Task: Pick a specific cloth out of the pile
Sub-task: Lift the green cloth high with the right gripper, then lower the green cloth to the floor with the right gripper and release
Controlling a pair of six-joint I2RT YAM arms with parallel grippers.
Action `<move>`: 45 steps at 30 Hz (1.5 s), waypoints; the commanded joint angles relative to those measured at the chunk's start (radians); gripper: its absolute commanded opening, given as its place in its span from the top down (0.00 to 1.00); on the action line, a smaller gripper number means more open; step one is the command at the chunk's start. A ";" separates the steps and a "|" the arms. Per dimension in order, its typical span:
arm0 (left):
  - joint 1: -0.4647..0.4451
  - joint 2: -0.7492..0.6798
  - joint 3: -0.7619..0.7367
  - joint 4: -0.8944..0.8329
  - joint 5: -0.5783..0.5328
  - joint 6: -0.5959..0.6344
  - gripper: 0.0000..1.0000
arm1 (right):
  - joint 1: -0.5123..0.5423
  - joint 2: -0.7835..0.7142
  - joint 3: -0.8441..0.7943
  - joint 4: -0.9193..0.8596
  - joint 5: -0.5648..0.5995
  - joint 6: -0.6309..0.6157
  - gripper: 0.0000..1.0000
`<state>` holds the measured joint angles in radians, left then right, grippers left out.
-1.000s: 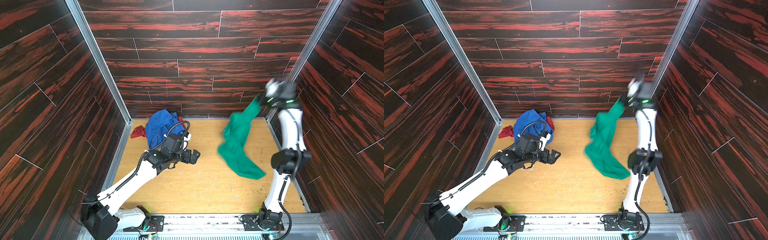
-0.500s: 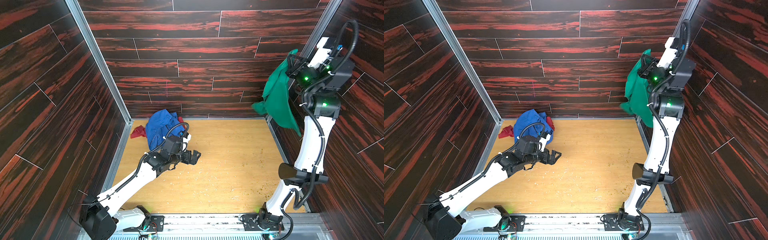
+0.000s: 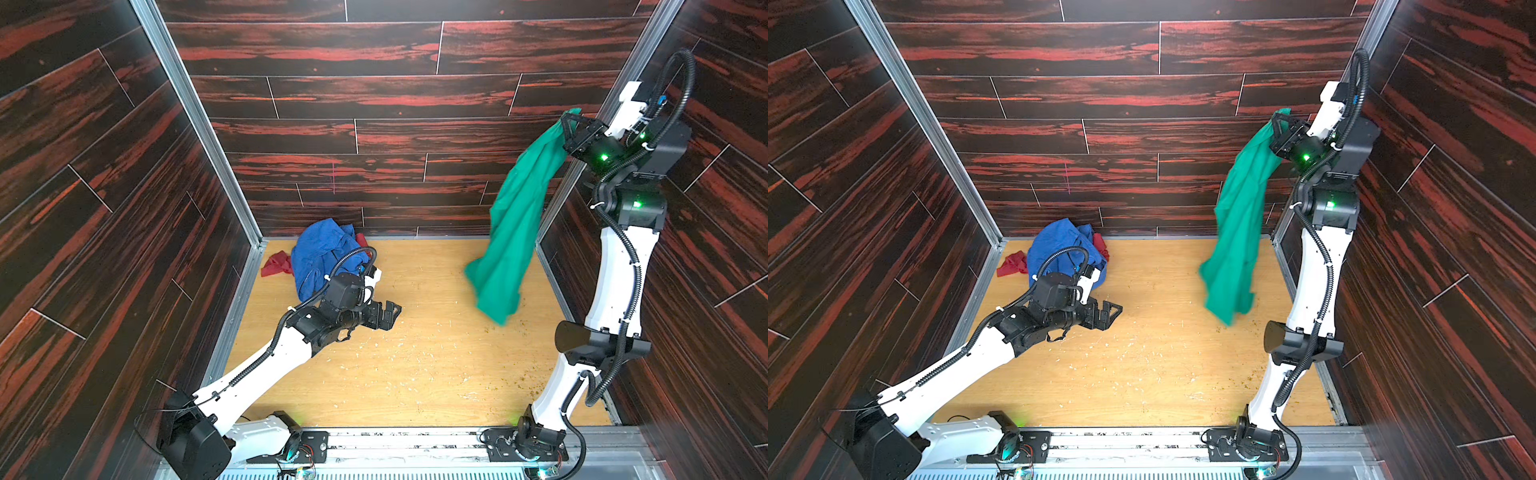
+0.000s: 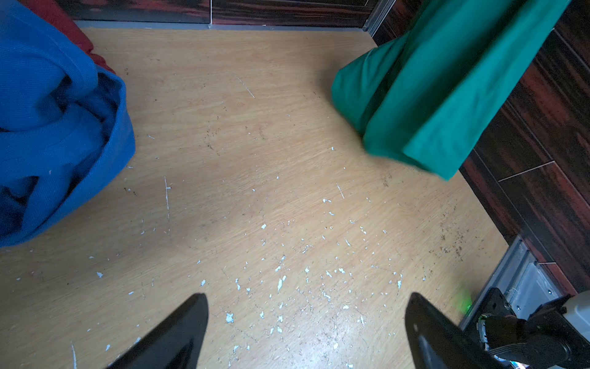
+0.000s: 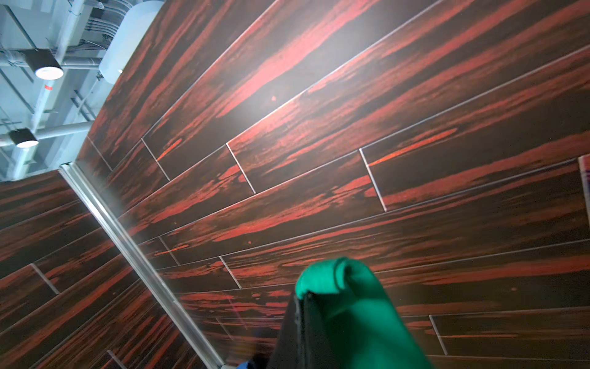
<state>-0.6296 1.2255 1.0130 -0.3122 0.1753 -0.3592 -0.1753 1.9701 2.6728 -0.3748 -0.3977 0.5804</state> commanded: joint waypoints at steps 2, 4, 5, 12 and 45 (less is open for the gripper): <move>-0.004 -0.018 -0.018 0.022 0.018 -0.007 0.01 | -0.018 -0.060 -0.110 -0.046 0.106 -0.084 1.00; -0.004 -0.016 -0.018 0.029 0.053 0.000 0.01 | -0.031 -0.111 -0.231 -0.039 0.122 -0.117 1.00; -0.003 -0.015 -0.018 0.038 0.093 0.008 0.01 | -0.038 -0.143 -0.306 -0.015 0.129 -0.127 1.00; -0.013 -0.002 -0.008 0.106 0.189 0.024 0.01 | -0.061 -0.170 -0.376 -0.009 0.099 -0.187 1.00; -0.026 0.088 0.028 0.124 0.181 0.016 0.01 | -0.034 -0.528 -1.382 0.073 0.192 -0.140 1.00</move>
<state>-0.6502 1.3010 1.0054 -0.2077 0.3336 -0.3557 -0.2142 1.4757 1.3666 -0.2188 -0.3267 0.5236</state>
